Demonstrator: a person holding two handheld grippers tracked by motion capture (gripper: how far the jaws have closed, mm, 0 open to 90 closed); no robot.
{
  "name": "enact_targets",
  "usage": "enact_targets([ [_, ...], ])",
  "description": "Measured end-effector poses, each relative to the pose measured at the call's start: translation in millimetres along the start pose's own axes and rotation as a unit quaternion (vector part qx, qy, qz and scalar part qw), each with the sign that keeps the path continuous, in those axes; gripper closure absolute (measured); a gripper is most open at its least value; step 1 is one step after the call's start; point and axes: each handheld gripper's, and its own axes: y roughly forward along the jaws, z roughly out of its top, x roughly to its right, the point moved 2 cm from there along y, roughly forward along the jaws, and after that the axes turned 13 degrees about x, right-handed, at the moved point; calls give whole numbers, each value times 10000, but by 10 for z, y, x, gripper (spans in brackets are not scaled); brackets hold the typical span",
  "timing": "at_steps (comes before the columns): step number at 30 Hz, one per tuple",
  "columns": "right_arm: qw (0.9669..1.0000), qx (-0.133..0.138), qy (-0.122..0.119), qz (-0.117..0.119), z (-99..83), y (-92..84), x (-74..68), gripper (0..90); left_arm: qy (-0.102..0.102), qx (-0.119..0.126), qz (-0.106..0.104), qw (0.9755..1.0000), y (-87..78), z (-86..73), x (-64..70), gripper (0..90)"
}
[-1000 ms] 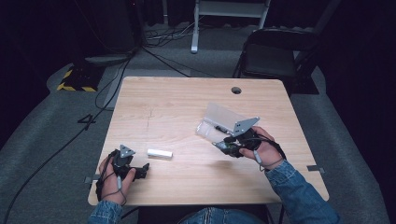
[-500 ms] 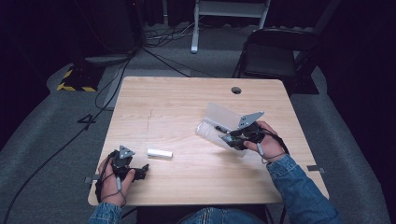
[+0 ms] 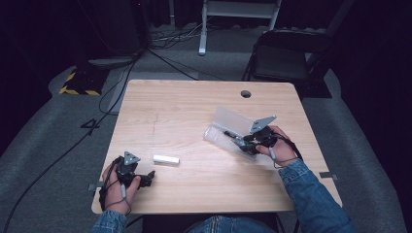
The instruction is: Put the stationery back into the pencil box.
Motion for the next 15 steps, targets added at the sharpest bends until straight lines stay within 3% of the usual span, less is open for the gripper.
enact_targets([
  [15,9998,-98,131,135,-63,67,13,519,0,1,-1,10000,0,0,0,1],
])
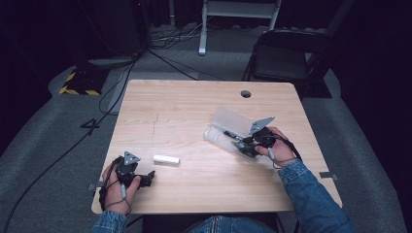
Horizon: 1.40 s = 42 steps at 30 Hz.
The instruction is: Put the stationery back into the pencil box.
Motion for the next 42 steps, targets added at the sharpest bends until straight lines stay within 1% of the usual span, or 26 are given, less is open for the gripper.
enact_targets([
  [4,10000,0,15,22,-8,3,7,519,1,-1,0,10000,0,0,0,1],
  [9,10000,-3,90,8,-17,12,9,518,1,0,-3,10000,0,0,0,1],
  [16,9999,-21,135,-17,-28,30,5,518,0,1,0,10000,0,0,0,1],
  [24,9997,-62,218,66,-58,58,7,516,-1,0,1,10000,0,0,0,1],
  [25,9998,-65,198,78,-64,59,15,515,-2,0,1,10000,0,0,0,1],
  [26,9997,-48,245,69,-65,62,13,514,-1,1,0,10000,0,0,0,1],
  [28,9996,-49,267,66,-67,64,14,511,3,4,0,10000,1,0,-1,1],
  [34,9995,-41,295,88,-73,64,15,510,-1,0,0,10000,0,0,0,1],
  [36,9994,-42,333,97,-76,64,15,496,0,1,-3,10000,0,0,0,1],
  [37,9993,-49,371,58,-79,68,16,464,0,2,-3,10000,0,0,0,1],
  [40,9991,-36,414,74,-78,69,13,465,-1,-1,0,10000,0,0,0,1],
  [42,9992,-24,400,73,-76,65,14,465,-2,-1,0,10000,0,0,0,1],
])
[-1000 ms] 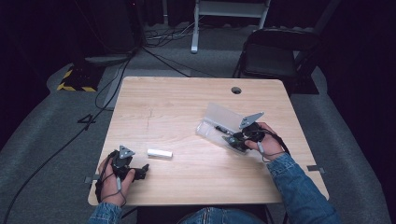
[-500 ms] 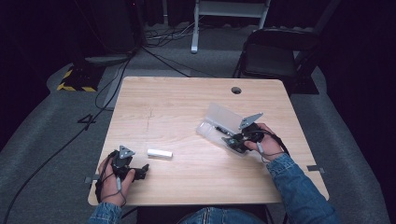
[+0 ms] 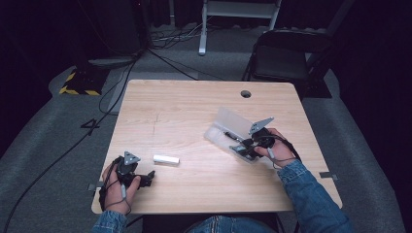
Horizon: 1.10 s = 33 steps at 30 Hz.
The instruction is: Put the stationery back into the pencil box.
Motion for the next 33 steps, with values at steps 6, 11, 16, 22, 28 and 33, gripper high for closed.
enact_targets([
  [6,10000,41,8,-20,9,-14,-1,464,1,0,-1,10000,0,0,0,1],
  [11,9999,114,-37,-18,35,-31,-16,464,0,3,-3,10000,1,0,0,1],
  [16,9998,182,-14,45,65,-22,-56,428,0,3,-2,10000,0,0,0,1],
  [22,9994,332,7,94,100,24,-111,324,3,0,-1,10000,0,0,0,1],
  [28,9995,270,-61,152,97,113,-156,295,0,4,-1,10000,1,0,0,1],
  [33,9996,231,-93,144,87,154,-173,281,0,1,-1,10000,0,0,0,1],
])
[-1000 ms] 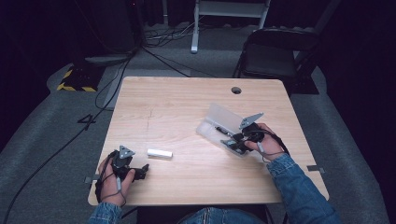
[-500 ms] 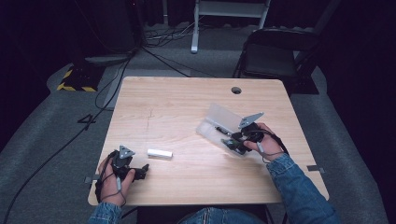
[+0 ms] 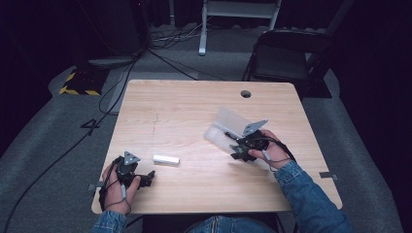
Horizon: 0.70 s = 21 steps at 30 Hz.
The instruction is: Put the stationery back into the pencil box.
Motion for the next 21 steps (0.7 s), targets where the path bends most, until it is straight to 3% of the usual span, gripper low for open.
enact_targets([
  [12,9999,-9,-52,109,17,0,-41,298,2,-1,1,10000,0,0,0,1],
  [21,9997,190,-132,83,105,-34,-105,296,2,-1,4,10000,-1,0,0,1],
])
